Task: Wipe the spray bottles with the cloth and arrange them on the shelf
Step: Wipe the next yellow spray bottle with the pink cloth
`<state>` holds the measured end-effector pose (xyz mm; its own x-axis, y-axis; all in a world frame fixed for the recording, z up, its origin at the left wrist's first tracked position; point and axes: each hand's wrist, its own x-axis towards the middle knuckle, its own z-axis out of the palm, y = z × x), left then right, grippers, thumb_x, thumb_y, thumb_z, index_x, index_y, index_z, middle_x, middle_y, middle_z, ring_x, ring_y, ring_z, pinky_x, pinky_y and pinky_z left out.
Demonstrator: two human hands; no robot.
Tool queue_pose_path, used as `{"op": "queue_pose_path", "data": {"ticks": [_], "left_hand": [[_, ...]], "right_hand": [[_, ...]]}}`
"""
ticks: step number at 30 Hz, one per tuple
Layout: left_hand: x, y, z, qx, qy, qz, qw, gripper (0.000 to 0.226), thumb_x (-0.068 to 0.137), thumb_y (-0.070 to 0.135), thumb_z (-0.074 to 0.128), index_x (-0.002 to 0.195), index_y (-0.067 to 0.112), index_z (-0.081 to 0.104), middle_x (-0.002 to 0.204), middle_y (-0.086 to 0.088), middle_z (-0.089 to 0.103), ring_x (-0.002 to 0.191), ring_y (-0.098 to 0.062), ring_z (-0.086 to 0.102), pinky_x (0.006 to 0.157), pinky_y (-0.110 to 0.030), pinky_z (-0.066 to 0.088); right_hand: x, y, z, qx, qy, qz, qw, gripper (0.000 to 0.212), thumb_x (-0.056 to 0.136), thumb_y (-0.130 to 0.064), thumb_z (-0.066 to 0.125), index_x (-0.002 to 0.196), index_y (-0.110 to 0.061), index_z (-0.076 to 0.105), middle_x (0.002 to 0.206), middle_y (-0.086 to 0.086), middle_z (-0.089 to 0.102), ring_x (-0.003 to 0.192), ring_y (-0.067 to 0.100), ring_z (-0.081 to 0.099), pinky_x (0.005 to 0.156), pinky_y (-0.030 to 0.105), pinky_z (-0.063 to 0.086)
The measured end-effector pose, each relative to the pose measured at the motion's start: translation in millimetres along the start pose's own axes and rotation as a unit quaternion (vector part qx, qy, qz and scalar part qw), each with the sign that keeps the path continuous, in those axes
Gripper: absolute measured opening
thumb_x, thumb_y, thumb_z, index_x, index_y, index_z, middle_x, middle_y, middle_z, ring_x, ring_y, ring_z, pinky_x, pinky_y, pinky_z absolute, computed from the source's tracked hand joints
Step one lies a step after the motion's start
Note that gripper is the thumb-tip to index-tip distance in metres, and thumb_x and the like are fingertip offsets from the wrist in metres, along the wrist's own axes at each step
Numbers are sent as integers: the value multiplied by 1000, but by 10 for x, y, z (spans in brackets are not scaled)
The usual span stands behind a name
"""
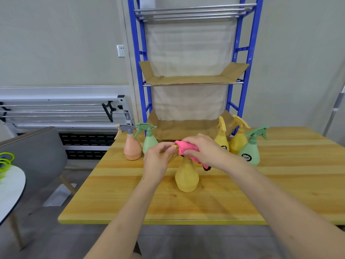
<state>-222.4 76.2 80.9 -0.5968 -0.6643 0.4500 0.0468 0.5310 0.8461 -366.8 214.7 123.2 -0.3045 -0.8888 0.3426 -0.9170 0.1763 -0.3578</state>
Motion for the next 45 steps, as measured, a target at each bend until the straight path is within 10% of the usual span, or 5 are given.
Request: {"op": "queue_pose_path", "data": {"ticks": [9,17,25,34,45], "left_hand": [[-1,24,-9,5,-4,0,1000,9,93,30,72,98,28,79,87,16,76,84,-1,67,88,-42,55],[10,5,-1,43,-12,-8,999,18,87,49,66,96,38,76,87,14,74,88,-5,66,89,-46,54],[-22,29,15,40,5,1,999,8,95,34,69,99,31,75,86,14,74,86,1,64,89,-44,54],[-32,-6,45,111,26,14,993,26,85,65,53,95,46,68,81,17,70,91,-12,65,86,-52,52],[-64,62,73,75,25,0,997,4,96,34,67,97,34,71,85,14,72,86,-1,65,84,-44,55]], "right_hand": [[5,-19,264,16,105,-50,993,19,99,-40,68,91,-22,67,77,-14,58,79,17,52,75,31,36],[-11,75,-37,151,-54,17,987,29,100,-21,69,124,-37,70,82,-7,71,62,18,67,55,32,56],[23,57,241,137,59,29,988,10,91,-41,77,100,-40,74,80,-16,70,76,6,63,69,31,49],[-25,121,-183,158,-130,33,978,45,103,-21,64,142,-41,58,83,-12,69,64,9,62,60,33,56],[-38,88,192,89,17,45,995,35,85,-35,83,113,-37,63,98,-13,69,93,11,63,84,41,55]]}}
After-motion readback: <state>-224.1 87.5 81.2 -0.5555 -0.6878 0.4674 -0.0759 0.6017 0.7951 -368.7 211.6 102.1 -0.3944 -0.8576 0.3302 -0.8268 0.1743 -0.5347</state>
